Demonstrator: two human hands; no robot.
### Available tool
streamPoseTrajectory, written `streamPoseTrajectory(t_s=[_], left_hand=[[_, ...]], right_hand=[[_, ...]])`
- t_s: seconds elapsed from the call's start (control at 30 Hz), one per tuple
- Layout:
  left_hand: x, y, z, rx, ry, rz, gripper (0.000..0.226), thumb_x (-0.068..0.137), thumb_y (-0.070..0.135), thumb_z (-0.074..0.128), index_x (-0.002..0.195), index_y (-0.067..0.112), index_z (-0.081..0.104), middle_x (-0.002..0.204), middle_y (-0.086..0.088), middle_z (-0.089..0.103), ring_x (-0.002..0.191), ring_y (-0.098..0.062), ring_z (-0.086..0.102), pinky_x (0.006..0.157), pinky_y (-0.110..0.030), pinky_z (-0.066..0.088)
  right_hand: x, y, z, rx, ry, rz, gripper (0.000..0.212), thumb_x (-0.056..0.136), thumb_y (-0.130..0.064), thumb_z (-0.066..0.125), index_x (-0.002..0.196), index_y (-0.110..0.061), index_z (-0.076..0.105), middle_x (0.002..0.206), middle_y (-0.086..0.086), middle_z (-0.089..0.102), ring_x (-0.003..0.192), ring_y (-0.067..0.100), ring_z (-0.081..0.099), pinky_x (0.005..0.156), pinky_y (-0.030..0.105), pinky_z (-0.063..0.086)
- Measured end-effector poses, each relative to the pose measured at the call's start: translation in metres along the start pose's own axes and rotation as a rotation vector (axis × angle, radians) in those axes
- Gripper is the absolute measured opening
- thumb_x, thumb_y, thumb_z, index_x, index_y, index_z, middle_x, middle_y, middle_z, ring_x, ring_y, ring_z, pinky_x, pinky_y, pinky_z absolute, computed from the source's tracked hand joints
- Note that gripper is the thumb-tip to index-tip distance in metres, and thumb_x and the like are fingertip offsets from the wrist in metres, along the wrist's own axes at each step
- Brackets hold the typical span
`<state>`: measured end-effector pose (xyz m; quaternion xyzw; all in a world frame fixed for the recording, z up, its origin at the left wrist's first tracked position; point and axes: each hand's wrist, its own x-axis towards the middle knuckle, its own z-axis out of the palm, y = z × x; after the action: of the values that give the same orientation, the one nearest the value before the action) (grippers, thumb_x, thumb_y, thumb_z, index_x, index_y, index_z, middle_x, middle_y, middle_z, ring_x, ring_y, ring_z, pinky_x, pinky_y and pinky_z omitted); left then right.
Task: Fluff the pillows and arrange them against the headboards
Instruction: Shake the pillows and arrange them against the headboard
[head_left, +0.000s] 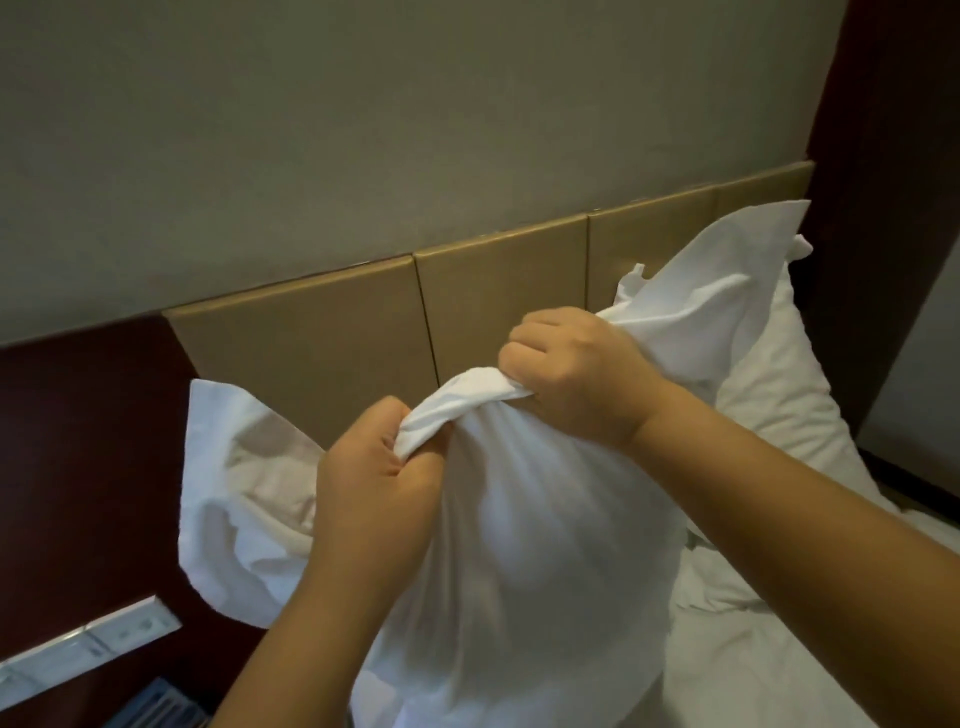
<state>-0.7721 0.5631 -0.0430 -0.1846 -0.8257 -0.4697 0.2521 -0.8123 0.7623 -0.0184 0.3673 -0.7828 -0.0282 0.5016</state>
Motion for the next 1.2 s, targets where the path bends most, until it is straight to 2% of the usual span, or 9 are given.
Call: streamPoseTrajectory(t_s=[0.33,0.53,0.67,0.73,0.8,0.9,1.0,1.1,1.2], left_hand=[[-0.003,-0.021,0.022,-0.037,-0.096,-0.091,0.039,0.083,0.002,0.064,0.059,0.009,0.035,0.053,0.007,0.04,0.052,-0.01,0.033,0.047,-0.019,0.031],[0.023,-0.037,0.021,-0.09,-0.063,-0.105,0.041,0.083,0.005,0.064,0.058,0.013,0.033,0.053,0.007,0.037,0.05,-0.009,0.03,0.046,-0.02,0.029],[0.046,-0.049,0.037,-0.137,-0.069,-0.107,0.041,0.083,0.006,0.061,0.056,0.019,0.033,0.054,0.01,0.043,0.05,-0.007,0.034,0.048,-0.019,0.032],[0.062,-0.054,0.046,-0.146,-0.082,-0.101,0.041,0.083,0.007,0.061,0.056,0.02,0.033,0.055,0.013,0.047,0.052,-0.007,0.036,0.049,-0.02,0.033],[0.075,-0.065,0.058,-0.164,-0.137,-0.136,0.04,0.083,0.009,0.061,0.054,0.021,0.036,0.054,0.014,0.049,0.052,-0.006,0.038,0.051,-0.018,0.035],[0.08,-0.094,0.079,-0.153,-0.319,-0.282,0.03,0.086,0.017,0.061,0.06,0.028,0.05,0.055,0.013,0.052,0.059,-0.004,0.047,0.052,-0.013,0.036],[0.08,-0.122,0.093,-0.093,-0.442,-0.342,0.023,0.087,0.021,0.06,0.068,0.024,0.048,0.061,0.01,0.052,0.073,-0.011,0.049,0.056,-0.013,0.037],[0.1,-0.143,0.089,-0.026,-0.539,-0.243,0.023,0.09,0.027,0.056,0.069,0.027,0.049,0.068,0.012,0.055,0.071,-0.008,0.053,0.057,-0.016,0.037],[0.129,-0.164,0.072,0.127,-0.701,-0.071,0.017,0.093,0.042,0.053,0.08,0.031,0.055,0.078,0.018,0.062,0.075,-0.005,0.06,0.067,-0.024,0.053]], right_hand=[[-0.031,-0.005,0.02,0.021,-0.122,0.102,0.032,0.086,-0.017,0.052,0.056,-0.007,0.051,0.054,0.012,0.051,0.046,0.028,0.048,0.045,0.029,0.036],[-0.007,0.01,0.033,-0.007,-0.156,0.077,0.05,0.099,-0.023,0.031,0.056,-0.007,0.051,0.054,0.011,0.051,0.047,0.027,0.045,0.045,0.03,0.035],[0.0,0.03,0.042,-0.084,-0.286,0.069,0.034,0.085,-0.019,0.043,0.056,-0.006,0.056,0.054,0.011,0.056,0.046,0.025,0.051,0.044,0.028,0.042],[0.003,0.043,0.047,-0.093,-0.304,0.111,0.031,0.082,-0.02,0.046,0.055,-0.007,0.056,0.053,0.01,0.056,0.046,0.024,0.049,0.044,0.024,0.038],[-0.002,0.052,0.056,-0.101,-0.355,0.16,0.025,0.076,-0.021,0.052,0.054,-0.011,0.054,0.051,0.006,0.054,0.044,0.022,0.049,0.043,0.022,0.032],[-0.031,0.05,0.086,-0.082,-0.542,0.241,0.016,0.066,-0.027,0.059,0.053,-0.018,0.054,0.051,-0.002,0.053,0.043,0.016,0.051,0.039,0.022,0.037],[-0.064,0.048,0.115,-0.009,-0.731,0.36,0.022,0.075,-0.038,0.049,0.059,-0.024,0.055,0.056,-0.007,0.055,0.048,0.011,0.053,0.044,0.021,0.04],[-0.064,0.062,0.121,0.042,-0.784,0.452,0.018,0.085,-0.042,0.056,0.079,-0.026,0.06,0.078,-0.009,0.061,0.068,0.007,0.053,0.062,0.018,0.043],[-0.053,0.083,0.116,0.072,-0.914,0.521,0.021,0.092,-0.048,0.051,0.097,-0.029,0.057,0.098,-0.011,0.058,0.081,0.004,0.048,0.074,0.014,0.042]])
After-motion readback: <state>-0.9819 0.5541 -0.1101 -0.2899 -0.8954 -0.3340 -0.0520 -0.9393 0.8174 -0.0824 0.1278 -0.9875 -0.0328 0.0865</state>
